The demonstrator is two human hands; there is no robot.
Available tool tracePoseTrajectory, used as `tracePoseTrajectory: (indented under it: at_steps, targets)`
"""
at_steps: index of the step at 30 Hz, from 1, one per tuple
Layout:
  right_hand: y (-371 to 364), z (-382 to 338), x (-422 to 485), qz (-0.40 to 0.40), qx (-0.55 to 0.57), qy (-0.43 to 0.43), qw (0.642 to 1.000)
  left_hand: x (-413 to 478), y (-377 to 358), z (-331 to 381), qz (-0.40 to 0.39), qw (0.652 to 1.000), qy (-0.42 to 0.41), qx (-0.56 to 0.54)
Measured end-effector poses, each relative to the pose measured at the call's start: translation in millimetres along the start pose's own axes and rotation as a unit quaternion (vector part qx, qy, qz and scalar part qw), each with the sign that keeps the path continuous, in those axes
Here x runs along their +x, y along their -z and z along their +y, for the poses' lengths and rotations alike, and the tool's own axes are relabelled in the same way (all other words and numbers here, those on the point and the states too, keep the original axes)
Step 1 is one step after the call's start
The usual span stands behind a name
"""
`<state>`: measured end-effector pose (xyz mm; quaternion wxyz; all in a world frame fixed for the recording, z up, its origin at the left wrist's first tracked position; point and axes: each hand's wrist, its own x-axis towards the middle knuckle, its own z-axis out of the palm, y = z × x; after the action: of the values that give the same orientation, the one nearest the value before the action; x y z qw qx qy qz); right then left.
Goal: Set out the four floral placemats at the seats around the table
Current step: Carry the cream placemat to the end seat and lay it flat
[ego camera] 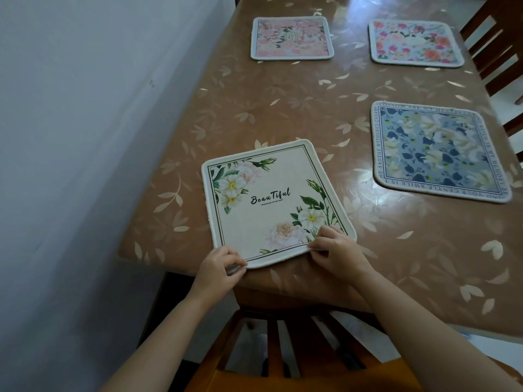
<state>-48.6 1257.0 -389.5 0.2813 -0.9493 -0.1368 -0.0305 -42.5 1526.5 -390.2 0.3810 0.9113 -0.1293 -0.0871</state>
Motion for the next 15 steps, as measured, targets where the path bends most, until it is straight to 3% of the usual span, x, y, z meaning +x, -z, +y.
tracePoseTrajectory:
  at_steps: [8,15]
  targets:
    - [-0.4,-1.1,-10.5,0.013,-0.017,0.000,1.000,2.3,-1.0,1.6,-0.007,0.997,-0.059,0.055]
    - [6.1,9.6,-23.2,0.005,-0.043,-0.013,0.999,0.9,4.4,3.5,0.011,0.999,-0.038,-0.024]
